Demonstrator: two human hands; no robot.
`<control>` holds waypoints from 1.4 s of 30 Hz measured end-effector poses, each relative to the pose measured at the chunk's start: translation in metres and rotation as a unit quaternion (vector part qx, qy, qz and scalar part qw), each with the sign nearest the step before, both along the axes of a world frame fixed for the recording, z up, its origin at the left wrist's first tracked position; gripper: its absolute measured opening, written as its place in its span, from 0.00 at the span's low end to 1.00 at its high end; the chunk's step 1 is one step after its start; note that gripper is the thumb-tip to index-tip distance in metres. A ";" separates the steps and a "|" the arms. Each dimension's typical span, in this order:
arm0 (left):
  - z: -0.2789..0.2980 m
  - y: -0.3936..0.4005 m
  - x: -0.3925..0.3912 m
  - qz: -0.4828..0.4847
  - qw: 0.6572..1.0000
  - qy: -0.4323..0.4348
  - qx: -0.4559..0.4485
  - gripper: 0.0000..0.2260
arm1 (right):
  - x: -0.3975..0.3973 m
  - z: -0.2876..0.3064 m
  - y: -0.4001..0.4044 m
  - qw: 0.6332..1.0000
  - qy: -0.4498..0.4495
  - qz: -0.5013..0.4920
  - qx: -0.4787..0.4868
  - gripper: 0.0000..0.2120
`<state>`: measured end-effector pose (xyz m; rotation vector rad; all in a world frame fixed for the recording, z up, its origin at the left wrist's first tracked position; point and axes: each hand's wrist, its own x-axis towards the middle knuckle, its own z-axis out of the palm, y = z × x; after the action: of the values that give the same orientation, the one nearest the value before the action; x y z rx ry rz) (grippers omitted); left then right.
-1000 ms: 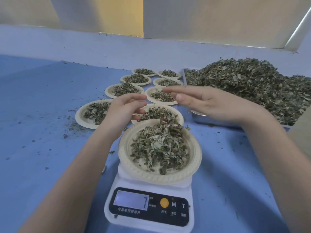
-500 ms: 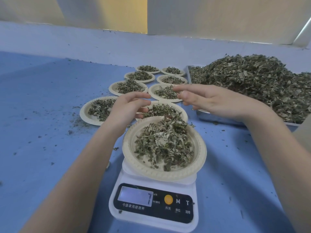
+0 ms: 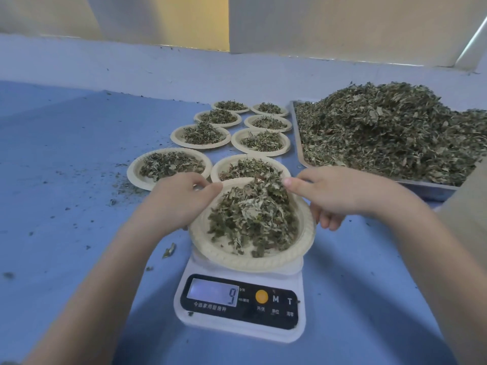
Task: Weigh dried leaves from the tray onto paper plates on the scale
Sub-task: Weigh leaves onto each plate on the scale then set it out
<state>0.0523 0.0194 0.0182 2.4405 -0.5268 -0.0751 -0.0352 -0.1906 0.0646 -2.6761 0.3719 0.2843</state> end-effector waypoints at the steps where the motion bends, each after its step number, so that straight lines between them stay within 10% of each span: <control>1: 0.001 0.001 -0.001 0.009 1.000 0.000 0.007 0.10 | 0.001 0.000 0.003 1.000 -0.027 -0.009 0.005 0.21; 10: 0.038 0.031 0.041 0.111 0.985 -0.001 -0.132 0.06 | 0.056 0.031 0.040 0.989 -0.134 0.044 -0.045 0.16; 17: 0.063 0.069 0.089 0.179 0.974 -0.023 -0.138 0.09 | 0.126 0.038 0.071 0.975 -0.179 0.066 0.113 0.23; 21: 0.066 0.078 0.099 0.196 0.972 -0.043 -0.121 0.11 | 0.146 0.031 0.078 0.945 -0.303 0.120 -0.035 0.23; 28: 0.076 0.046 0.087 0.118 0.987 -0.056 -0.095 0.12 | 0.136 0.048 0.087 0.933 -0.299 0.191 -0.060 0.29; 36: 0.051 0.005 0.052 -0.008 0.997 0.007 -0.070 0.09 | 0.089 0.040 0.045 0.938 -0.309 0.157 -0.009 0.03; 42: 0.019 0.000 0.016 -0.064 0.998 0.017 -0.018 0.10 | 0.050 0.018 0.028 0.937 -0.315 0.144 0.044 0.02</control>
<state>0.0684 0.0196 0.0374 2.3637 -0.6634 -0.1580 0.0149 -0.1628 0.0825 -2.5481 -0.2279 -0.4612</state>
